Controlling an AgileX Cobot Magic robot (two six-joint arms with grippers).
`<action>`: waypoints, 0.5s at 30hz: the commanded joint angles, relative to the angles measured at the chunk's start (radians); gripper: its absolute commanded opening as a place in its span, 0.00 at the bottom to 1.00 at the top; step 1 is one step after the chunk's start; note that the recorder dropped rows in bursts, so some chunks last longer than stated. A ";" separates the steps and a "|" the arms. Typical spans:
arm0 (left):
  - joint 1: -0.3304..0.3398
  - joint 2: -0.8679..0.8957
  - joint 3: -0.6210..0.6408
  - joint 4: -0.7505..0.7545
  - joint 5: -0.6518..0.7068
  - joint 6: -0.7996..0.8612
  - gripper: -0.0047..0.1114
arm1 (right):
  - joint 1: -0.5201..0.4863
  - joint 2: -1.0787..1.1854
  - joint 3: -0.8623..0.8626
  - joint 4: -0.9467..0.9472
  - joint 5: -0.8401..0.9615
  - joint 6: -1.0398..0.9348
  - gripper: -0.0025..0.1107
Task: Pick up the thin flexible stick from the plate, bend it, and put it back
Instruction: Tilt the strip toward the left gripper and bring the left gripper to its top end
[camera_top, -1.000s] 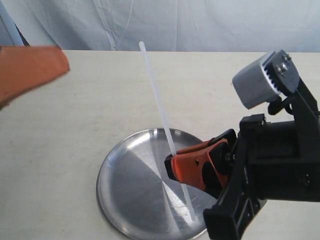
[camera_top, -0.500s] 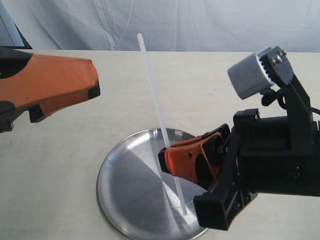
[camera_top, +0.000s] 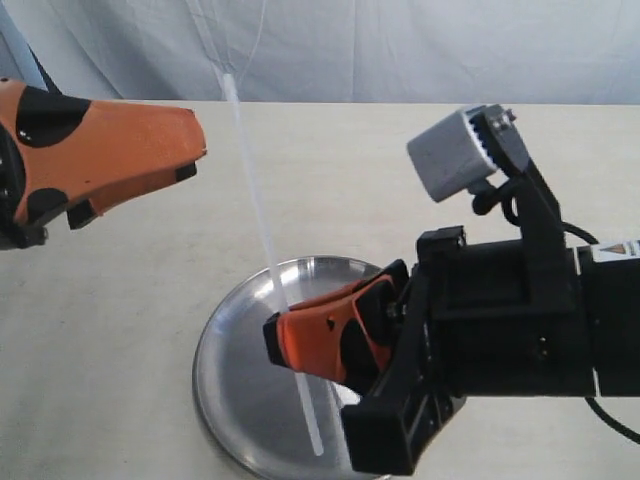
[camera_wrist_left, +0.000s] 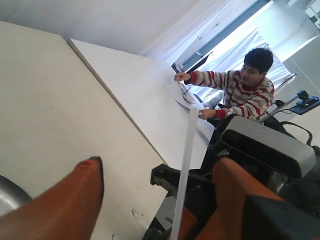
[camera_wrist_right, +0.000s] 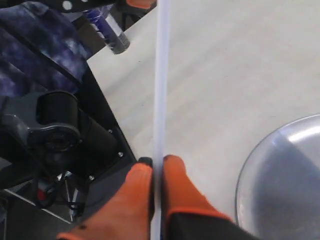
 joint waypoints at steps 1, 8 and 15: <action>-0.069 -0.001 -0.006 -0.017 -0.038 0.017 0.57 | -0.004 0.051 -0.031 0.090 0.059 -0.112 0.02; -0.130 -0.001 -0.008 -0.017 -0.127 0.029 0.29 | -0.004 0.110 -0.096 0.090 0.180 -0.136 0.02; -0.130 -0.001 -0.010 -0.017 -0.125 0.103 0.04 | -0.004 0.111 -0.096 0.090 0.232 -0.144 0.02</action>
